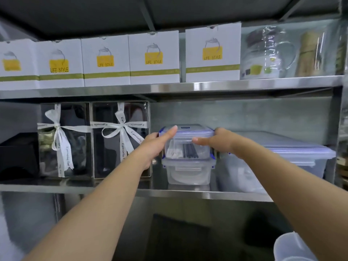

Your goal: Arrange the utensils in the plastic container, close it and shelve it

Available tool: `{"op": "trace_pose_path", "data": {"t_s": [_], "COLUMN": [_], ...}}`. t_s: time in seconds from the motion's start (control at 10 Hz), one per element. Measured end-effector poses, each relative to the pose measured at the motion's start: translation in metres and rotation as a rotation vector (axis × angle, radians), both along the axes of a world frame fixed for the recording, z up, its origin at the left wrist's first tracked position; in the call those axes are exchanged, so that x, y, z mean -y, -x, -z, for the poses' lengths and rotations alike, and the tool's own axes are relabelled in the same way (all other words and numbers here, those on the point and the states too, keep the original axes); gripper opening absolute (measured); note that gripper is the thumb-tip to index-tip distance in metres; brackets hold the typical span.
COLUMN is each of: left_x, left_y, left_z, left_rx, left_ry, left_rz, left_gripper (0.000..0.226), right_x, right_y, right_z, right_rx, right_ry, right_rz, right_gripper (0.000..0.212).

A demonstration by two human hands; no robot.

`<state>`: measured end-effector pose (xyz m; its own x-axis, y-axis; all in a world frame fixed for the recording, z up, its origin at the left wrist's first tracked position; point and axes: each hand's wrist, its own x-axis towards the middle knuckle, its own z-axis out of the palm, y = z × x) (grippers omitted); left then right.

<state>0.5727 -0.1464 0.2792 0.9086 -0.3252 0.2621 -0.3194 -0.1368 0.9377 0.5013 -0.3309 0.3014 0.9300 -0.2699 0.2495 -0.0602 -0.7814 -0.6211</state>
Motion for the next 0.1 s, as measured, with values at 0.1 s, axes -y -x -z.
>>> {"op": "trace_pose_path", "data": {"t_s": [0.1], "left_x": [0.0018], "left_y": [0.0063], "left_z": [-0.0036], "left_rx": [0.062], "left_ry": [0.023], "left_rz": [-0.074], "left_gripper": [0.097], "right_x": [-0.0046], "right_y": [0.0027], "right_z": [0.0024], "right_rx": [0.039], "right_ry": [0.070], "right_rz": [0.076], "right_gripper": [0.078]}}
